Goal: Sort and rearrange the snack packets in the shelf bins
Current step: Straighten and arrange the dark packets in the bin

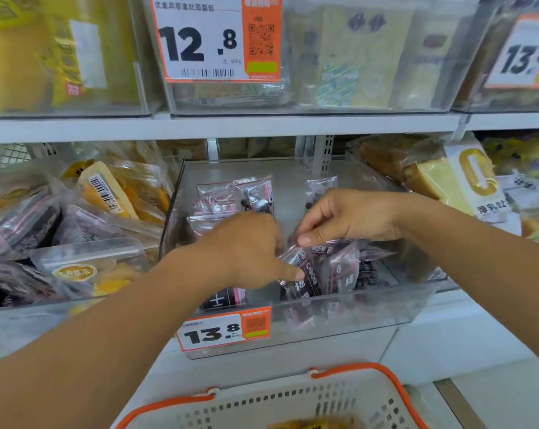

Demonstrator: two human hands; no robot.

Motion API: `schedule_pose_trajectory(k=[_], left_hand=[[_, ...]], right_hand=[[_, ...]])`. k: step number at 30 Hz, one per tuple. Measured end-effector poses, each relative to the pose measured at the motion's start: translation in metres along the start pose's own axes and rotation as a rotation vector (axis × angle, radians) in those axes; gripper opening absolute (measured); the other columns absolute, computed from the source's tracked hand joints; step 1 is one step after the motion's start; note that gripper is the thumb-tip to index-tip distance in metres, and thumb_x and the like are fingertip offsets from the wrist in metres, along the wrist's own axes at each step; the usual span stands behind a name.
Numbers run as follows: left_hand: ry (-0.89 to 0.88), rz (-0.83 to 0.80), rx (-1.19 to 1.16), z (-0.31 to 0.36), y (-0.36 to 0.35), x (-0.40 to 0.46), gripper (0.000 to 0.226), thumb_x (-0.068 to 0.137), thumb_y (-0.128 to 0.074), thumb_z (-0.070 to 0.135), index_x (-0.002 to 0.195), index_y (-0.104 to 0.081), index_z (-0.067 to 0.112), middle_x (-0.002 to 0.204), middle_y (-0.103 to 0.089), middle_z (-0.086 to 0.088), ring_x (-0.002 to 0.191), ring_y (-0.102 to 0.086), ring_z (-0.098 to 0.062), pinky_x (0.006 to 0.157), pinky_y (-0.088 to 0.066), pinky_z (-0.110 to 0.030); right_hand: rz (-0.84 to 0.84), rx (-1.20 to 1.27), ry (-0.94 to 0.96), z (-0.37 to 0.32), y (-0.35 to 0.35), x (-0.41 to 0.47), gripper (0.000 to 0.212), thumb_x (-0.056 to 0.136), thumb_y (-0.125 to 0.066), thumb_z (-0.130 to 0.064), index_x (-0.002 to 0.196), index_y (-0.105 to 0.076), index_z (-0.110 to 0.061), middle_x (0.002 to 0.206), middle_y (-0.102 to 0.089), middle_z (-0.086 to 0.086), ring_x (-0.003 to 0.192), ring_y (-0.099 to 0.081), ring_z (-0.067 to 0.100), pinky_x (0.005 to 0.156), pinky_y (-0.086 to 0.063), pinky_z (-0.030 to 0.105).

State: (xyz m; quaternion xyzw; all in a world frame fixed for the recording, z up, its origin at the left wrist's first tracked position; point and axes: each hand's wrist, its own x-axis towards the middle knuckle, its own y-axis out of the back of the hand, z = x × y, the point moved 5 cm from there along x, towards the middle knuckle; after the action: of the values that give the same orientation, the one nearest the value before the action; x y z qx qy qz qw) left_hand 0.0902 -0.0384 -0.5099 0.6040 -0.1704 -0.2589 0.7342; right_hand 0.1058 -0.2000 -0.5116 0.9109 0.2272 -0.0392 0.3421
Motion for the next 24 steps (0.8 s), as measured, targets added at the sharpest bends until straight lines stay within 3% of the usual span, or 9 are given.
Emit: schedule_pose_trajectory(k=[2,4,6,8,10,13,16,20,24], left_hand=[[-0.077,0.028,-0.072,0.003,-0.001,0.003,0.038,0.080,-0.075,0.052,0.078,-0.072,0.014,0.075,-0.071,-0.004,0.074,-0.066,-0.020,0.075,-0.056,-0.041],[-0.141,0.046,-0.110,0.008,-0.001,0.002,0.029,0.082,-0.077,0.043,0.074,-0.072,0.015,0.069,-0.070,0.000,0.070,-0.067,-0.017,0.073,-0.056,-0.038],[-0.188,0.055,-0.182,0.012,-0.002,-0.004,0.025,0.081,-0.080,0.039,0.074,-0.072,0.016,0.068,-0.071,0.002,0.070,-0.068,-0.016,0.072,-0.056,-0.038],[-0.231,0.059,-0.207,0.016,-0.004,-0.011,0.024,0.083,-0.077,0.039,0.077,-0.071,0.017,0.069,-0.070,0.003,0.070,-0.067,-0.016,0.071,-0.056,-0.037],[-0.256,0.083,-0.104,0.022,-0.006,-0.020,0.032,0.088,-0.070,0.046,0.073,-0.062,0.018,0.063,-0.060,0.003,0.064,-0.058,-0.015,0.066,-0.052,-0.036],[-0.244,0.130,0.010,0.027,-0.006,-0.028,0.043,0.091,-0.064,0.047,0.065,-0.047,0.017,0.059,-0.048,0.001,0.059,-0.047,-0.017,0.060,-0.044,-0.034],[-0.208,0.127,-0.094,0.015,-0.005,-0.024,0.030,0.090,-0.070,0.037,0.075,-0.064,0.012,0.068,-0.062,-0.006,0.068,-0.059,-0.024,0.065,-0.050,-0.036],[-0.159,0.208,-0.190,0.000,-0.001,-0.021,0.010,0.085,-0.076,0.028,0.083,-0.074,0.018,0.077,-0.071,0.004,0.074,-0.065,-0.011,0.072,-0.052,-0.026],[-0.067,0.320,-0.304,-0.010,-0.001,-0.019,0.002,0.083,-0.077,0.021,0.083,-0.078,0.023,0.076,-0.071,0.010,0.074,-0.065,-0.005,0.072,-0.053,-0.020]], right_hand=[[-0.042,-0.088,-0.018,0.002,0.001,-0.001,0.041,0.075,-0.075,-0.037,0.108,-0.077,-0.013,0.103,-0.077,0.001,0.096,-0.070,0.012,0.087,-0.055,0.022],[-0.124,-0.074,-0.035,0.004,0.007,-0.001,0.032,0.084,-0.075,-0.024,0.112,-0.074,-0.009,0.103,-0.076,0.003,0.095,-0.070,0.012,0.082,-0.056,0.020],[-0.180,0.011,-0.077,0.009,0.017,0.001,0.023,0.088,-0.070,-0.006,0.111,-0.073,-0.003,0.099,-0.076,0.009,0.093,-0.072,0.018,0.080,-0.060,0.027],[-0.061,0.027,-0.082,0.014,0.029,0.011,0.017,0.089,-0.069,-0.002,0.105,-0.074,0.000,0.096,-0.077,0.011,0.090,-0.073,0.020,0.075,-0.063,0.032],[0.180,0.032,-0.040,0.016,0.036,0.032,0.013,0.090,-0.071,-0.006,0.101,-0.074,-0.001,0.097,-0.076,0.010,0.088,-0.073,0.016,0.069,-0.063,0.029],[0.433,-0.114,0.095,-0.002,0.032,0.066,0.007,0.089,-0.074,-0.011,0.095,-0.077,-0.013,0.095,-0.076,0.004,0.085,-0.073,0.020,0.071,-0.063,0.034],[0.506,-0.373,0.155,-0.020,0.026,0.096,0.014,0.092,-0.071,-0.014,0.104,-0.078,-0.012,0.101,-0.076,0.004,0.087,-0.068,0.015,0.084,-0.058,0.031],[0.585,-0.556,0.098,-0.024,0.026,0.117,0.019,0.092,-0.071,-0.018,0.108,-0.074,-0.008,0.110,-0.072,0.009,0.104,-0.066,0.024,0.091,-0.051,0.028],[0.619,-0.649,-0.038,-0.028,0.029,0.092,0.053,0.091,-0.070,-0.041,0.132,-0.058,-0.010,0.129,-0.061,0.010,0.117,-0.057,0.028,0.093,-0.044,0.030]])
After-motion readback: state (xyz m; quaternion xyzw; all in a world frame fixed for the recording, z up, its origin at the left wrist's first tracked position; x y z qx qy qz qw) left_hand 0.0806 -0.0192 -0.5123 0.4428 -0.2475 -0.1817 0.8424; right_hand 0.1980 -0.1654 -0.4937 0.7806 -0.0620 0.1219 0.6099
